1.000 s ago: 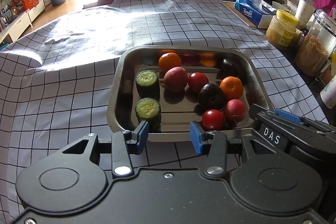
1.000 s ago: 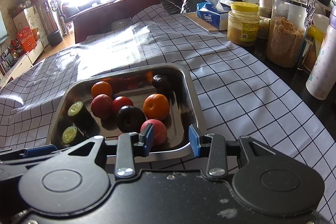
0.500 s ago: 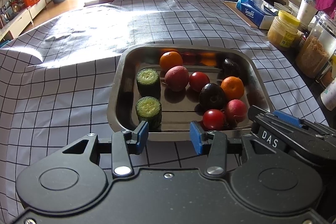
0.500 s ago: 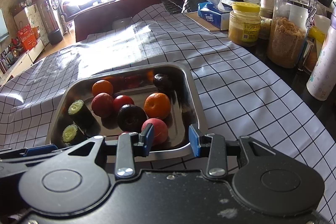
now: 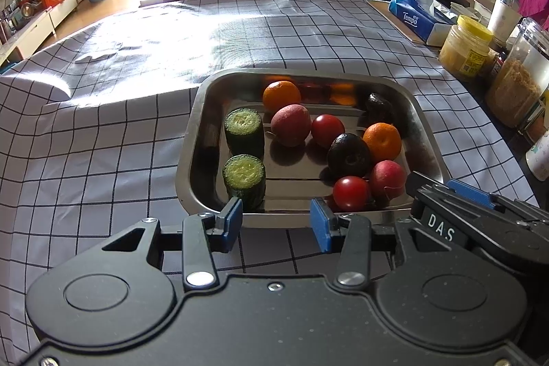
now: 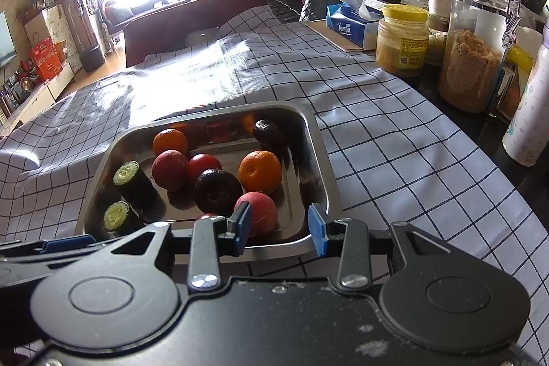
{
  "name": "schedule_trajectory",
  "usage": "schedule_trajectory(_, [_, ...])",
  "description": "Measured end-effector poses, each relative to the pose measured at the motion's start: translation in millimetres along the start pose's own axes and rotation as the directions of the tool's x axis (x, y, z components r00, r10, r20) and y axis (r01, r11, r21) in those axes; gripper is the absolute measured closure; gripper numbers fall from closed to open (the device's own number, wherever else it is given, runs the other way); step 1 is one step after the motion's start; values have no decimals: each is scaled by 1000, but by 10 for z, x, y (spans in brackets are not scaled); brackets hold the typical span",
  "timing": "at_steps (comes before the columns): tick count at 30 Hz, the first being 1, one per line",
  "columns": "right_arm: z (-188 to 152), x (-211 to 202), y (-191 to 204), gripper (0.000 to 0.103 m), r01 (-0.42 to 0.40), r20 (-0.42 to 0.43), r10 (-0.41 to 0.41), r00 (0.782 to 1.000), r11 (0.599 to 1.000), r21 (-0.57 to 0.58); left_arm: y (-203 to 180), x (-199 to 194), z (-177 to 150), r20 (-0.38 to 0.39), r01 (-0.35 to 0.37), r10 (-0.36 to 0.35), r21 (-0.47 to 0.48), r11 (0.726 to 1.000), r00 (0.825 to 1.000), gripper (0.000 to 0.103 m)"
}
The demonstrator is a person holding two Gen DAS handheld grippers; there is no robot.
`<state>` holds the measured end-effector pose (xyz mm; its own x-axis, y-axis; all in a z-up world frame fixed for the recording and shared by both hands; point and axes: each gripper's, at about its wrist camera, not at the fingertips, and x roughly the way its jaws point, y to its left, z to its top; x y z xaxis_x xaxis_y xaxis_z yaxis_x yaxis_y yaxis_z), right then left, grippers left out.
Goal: Organize fruits
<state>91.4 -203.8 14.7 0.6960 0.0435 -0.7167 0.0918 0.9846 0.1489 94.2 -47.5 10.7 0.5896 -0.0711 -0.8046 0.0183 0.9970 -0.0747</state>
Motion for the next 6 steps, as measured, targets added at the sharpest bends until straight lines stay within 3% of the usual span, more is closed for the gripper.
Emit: schedule_trajectory(6, [-2,-4,4,64,0,1,0,1000,1000,-2,-27,-11,-12,7,-4,4,12,1000,1000,50])
